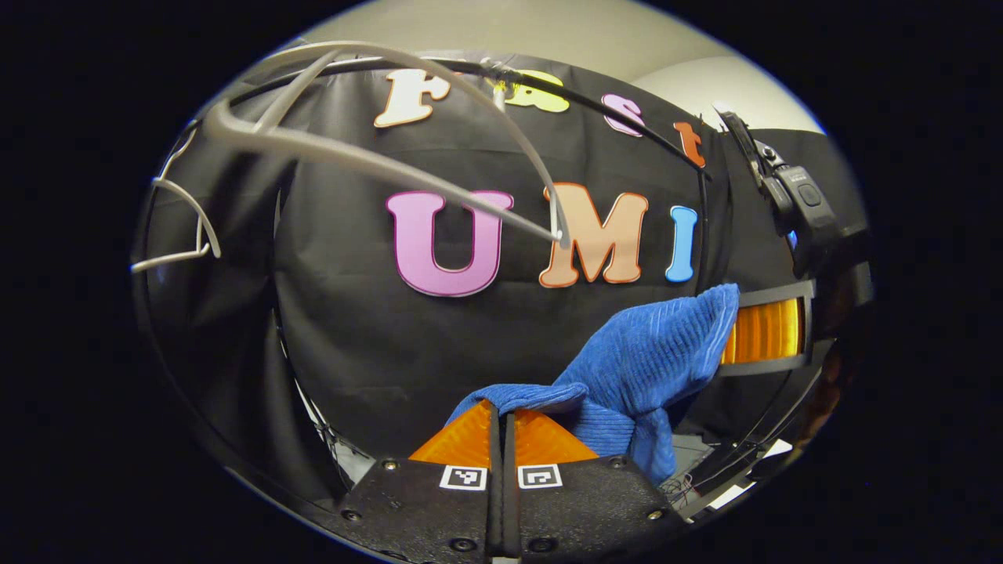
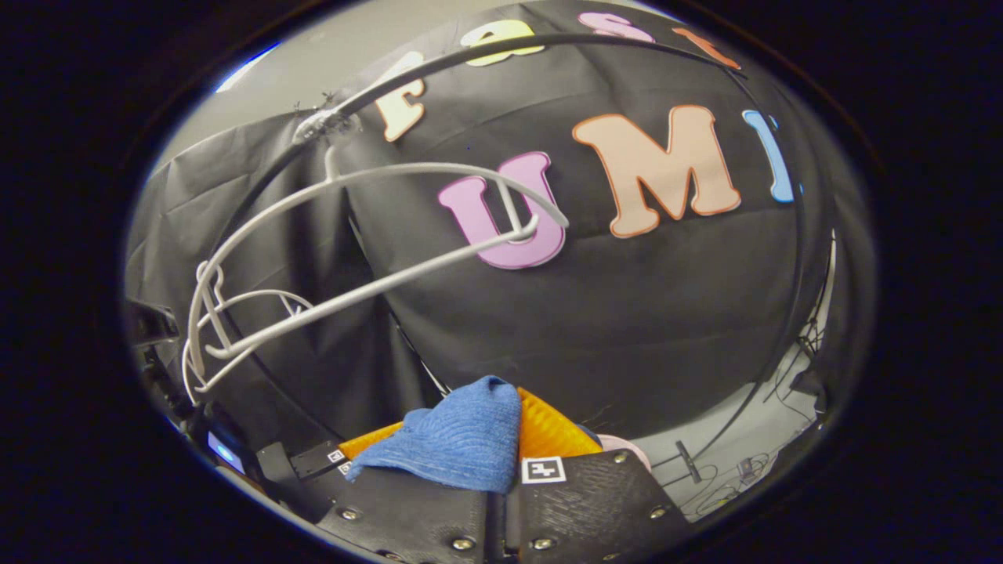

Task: Grasp the clothes on the hanger with both hands and then place them into the laundry hamper below.

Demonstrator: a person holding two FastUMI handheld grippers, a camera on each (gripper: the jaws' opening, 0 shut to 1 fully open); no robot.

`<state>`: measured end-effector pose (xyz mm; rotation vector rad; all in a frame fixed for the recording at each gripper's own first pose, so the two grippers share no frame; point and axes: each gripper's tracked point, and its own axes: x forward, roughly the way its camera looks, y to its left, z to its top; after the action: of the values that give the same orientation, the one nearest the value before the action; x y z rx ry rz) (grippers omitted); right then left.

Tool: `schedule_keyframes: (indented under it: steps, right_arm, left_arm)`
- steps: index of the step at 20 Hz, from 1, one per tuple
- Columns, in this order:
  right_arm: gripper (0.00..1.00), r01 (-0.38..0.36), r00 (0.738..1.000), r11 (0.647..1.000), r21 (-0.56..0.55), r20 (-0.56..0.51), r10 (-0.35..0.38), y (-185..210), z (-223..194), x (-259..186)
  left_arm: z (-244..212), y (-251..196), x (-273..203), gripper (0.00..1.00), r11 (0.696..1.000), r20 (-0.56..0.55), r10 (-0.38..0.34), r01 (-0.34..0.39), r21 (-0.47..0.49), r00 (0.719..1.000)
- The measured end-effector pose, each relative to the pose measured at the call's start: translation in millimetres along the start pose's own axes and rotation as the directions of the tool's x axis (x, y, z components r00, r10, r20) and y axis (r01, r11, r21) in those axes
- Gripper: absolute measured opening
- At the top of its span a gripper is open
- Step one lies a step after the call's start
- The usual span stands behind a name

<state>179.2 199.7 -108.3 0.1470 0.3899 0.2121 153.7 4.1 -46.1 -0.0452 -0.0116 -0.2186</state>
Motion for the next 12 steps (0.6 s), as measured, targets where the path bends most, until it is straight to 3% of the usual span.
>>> schedule_keyframes:
  steps: [8,12]
  right_arm:
    - [0.05,-0.078,0.991,0.994,0.078,0.111,0.069,-0.1,56.8,-9.3]
    - [0.04,-0.088,0.991,0.994,0.063,0.102,0.081,-10.5,64.6,-8.3]
  left_arm:
    - [73.1,-20.3,11.9,0.00,0.999,0.102,0.031,-0.029,-0.015,0.994]
    - [98.4,-34.6,14.6,0.00,0.999,0.171,0.028,-0.031,0.015,0.985]
